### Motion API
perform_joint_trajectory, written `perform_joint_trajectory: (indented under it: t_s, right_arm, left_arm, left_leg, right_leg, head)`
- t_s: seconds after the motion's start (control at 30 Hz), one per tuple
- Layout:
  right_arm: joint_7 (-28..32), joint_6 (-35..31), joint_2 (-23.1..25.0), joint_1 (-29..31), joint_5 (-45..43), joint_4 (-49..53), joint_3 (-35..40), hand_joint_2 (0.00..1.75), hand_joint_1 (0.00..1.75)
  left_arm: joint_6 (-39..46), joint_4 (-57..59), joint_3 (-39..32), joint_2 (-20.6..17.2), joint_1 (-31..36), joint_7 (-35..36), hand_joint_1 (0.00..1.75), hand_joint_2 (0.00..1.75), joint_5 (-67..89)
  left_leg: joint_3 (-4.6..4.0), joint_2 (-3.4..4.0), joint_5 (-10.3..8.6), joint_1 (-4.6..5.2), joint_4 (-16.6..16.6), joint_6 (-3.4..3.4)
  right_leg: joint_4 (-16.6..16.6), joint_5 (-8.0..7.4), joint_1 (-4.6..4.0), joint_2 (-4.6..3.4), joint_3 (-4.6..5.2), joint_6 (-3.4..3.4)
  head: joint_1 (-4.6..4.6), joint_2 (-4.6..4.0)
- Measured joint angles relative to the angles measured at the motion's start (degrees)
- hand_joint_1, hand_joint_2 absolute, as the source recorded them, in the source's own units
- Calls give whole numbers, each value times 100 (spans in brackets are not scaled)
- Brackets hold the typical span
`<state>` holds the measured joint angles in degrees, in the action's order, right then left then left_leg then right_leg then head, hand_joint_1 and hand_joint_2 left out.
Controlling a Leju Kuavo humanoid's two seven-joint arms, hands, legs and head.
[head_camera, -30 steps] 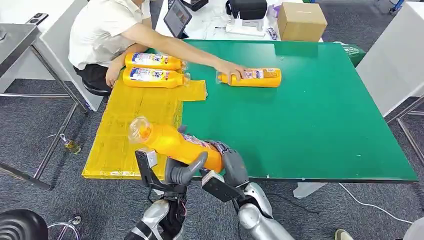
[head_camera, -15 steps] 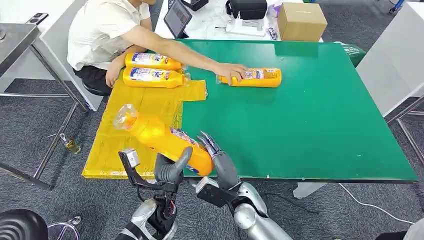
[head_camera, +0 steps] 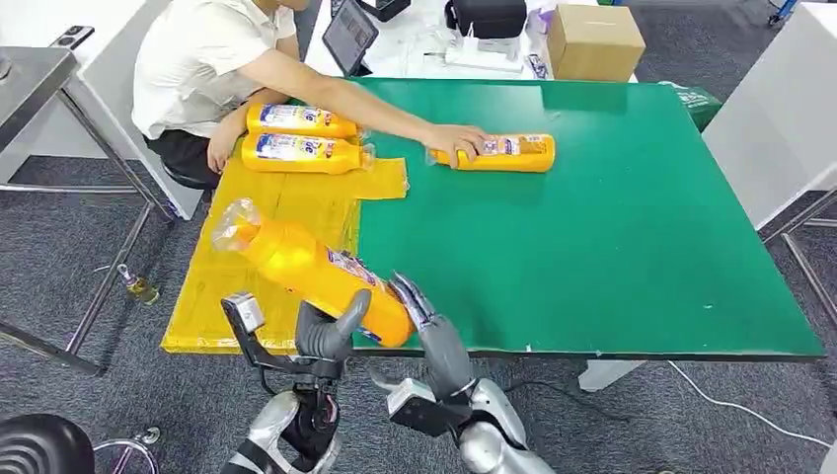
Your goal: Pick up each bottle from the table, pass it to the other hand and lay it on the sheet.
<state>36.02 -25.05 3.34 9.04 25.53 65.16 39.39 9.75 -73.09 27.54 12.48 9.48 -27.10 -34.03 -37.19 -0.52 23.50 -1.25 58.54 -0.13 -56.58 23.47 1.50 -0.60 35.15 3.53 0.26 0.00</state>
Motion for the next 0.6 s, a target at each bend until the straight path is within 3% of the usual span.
perform_joint_trajectory:
  t_s: [0.1,0.2,0.23,0.33,0.47,0.6]
  right_arm:
    - [120,-309,-2,-102,7,59,-28,175,0]
    - [336,-1170,87,-363,165,377,-261,175,0]
    - [361,-1330,213,-512,375,650,-475,0,0]
    - [380,-1488,737,-796,1097,1847,-1554,0,0]
    - [385,-1519,1140,-892,997,2945,-2576,0,0]
    - [385,-1519,1362,-1010,818,3468,-3058,0,0]
  left_arm:
    - [333,13,-11,-20,35,-22,175,175,420]
    - [834,229,-15,-190,230,4,175,175,1411]
    - [1022,350,-26,-289,314,57,175,175,1842]
    - [1366,783,-206,-531,520,214,175,175,3094]
    - [1366,1125,-472,-749,749,544,175,175,3984]
    - [1418,1426,-599,-953,1033,1170,175,175,4821]
  left_leg:
    - [0,-1,-1,0,0,0]
    - [-1,-3,-2,-1,-1,-1]
    - [-1,-2,-2,-2,-1,-1]
    - [2,4,-5,-6,-1,-4]
    - [1,-1,-7,-10,-1,-3]
    - [1,-1,-6,-7,-1,-3]
  right_leg:
    - [0,0,0,1,-1,0]
    - [-1,-1,-2,2,-2,0]
    - [-3,-1,-3,1,0,-1]
    - [-5,-2,-8,-2,5,-3]
    - [-5,-2,-8,4,-2,-3]
    - [-3,-2,-7,4,-1,-3]
  head:
    - [2,0]
    - [0,0]
    - [4,0]
    - [-5,0]
    - [2,0]
    - [2,0]
